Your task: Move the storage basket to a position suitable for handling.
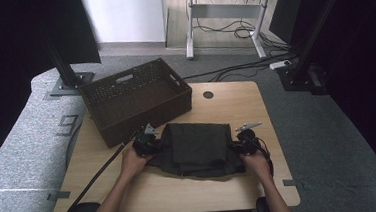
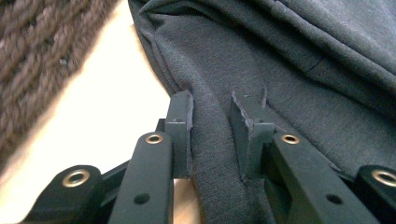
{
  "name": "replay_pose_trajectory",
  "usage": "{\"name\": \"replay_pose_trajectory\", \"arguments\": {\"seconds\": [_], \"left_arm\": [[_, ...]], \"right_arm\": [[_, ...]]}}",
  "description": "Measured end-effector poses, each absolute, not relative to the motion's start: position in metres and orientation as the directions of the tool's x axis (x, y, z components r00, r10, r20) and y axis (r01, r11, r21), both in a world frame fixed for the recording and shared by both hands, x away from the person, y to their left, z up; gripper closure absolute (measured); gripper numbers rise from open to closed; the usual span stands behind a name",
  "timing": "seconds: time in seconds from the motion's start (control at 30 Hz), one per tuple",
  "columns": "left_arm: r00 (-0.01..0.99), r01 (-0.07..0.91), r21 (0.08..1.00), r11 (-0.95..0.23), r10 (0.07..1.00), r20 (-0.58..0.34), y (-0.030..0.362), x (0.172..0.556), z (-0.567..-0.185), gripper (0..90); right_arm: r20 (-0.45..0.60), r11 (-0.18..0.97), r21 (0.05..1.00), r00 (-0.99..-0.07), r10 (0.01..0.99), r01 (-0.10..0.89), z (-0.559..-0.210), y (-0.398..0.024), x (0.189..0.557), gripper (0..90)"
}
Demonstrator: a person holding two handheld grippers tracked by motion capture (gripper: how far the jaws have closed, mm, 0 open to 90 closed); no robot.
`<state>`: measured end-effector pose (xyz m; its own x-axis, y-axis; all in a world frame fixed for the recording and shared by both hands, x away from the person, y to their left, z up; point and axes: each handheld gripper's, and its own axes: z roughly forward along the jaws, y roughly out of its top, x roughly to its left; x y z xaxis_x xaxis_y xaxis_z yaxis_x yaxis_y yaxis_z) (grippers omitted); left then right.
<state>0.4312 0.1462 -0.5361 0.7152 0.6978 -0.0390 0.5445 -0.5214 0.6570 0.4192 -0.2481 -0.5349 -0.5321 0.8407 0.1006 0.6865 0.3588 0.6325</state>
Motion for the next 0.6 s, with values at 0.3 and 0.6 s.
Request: {"name": "replay_pose_trajectory", "arguments": {"seconds": [0.3, 0.6], "left_arm": [[0.722, 0.553, 0.648, -0.524, 0.689, -0.059, 0.163, 0.401, -0.535, 68.2], [0.729, 0.548, 0.642, -0.536, 0.682, -0.053, 0.172, 0.373, -0.535, 66.9]], "right_arm": [[0.127, 0.393, 0.632, -0.59, 0.797, 0.668, -0.535, -0.239, 0.402, 77.1], [0.118, 0.423, 0.635, -0.623, 0.774, 0.646, -0.536, -0.231, 0.385, 77.1]]}}
